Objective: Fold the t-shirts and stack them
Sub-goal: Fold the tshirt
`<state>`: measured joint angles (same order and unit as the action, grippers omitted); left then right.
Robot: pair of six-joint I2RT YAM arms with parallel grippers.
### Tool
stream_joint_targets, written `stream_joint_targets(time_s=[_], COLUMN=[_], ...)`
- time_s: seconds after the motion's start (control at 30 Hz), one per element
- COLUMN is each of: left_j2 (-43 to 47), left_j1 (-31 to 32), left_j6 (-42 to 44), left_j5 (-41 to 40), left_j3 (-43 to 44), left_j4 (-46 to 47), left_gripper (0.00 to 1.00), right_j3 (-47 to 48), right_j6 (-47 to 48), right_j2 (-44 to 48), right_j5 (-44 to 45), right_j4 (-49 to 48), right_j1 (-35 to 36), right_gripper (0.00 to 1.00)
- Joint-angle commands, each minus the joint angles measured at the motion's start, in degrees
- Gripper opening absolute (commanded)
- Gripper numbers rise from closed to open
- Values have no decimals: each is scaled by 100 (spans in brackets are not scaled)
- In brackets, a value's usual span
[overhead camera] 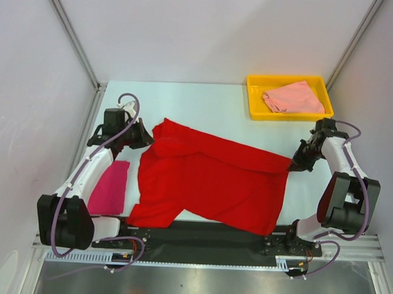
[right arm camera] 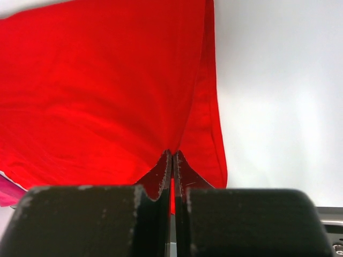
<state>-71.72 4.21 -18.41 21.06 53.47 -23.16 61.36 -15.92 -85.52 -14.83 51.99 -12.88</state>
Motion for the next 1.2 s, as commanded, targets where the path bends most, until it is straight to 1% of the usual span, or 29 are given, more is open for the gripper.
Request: stream_joint_targets(time_s=[0.0,0.13,0.3,0.67,1.17], left_j2=[176,220,317,431,800], left_j1=[-52,-52,-52,-52,-52], left_j6=[-215,-364,-593,-716,-954], left_j5=[-321,-550,-454,-515,-427], left_j3=[-91,-214,-609,-707,-1032], left_j4=[-74,-242,-75,-127,-295], left_gripper=[0,0,0,0,0], right_j3=[-28,-37,-124,-213,-125], right_j6=[81,72,90,54,63], right_j2=[167,114,70,-263,-659], right_j5=[94,77,147,332,305], right_j4=[-13,-22,-22,-74,-180], right_j1=[-4,5,5,5,128], right_gripper=[0,0,0,0,0])
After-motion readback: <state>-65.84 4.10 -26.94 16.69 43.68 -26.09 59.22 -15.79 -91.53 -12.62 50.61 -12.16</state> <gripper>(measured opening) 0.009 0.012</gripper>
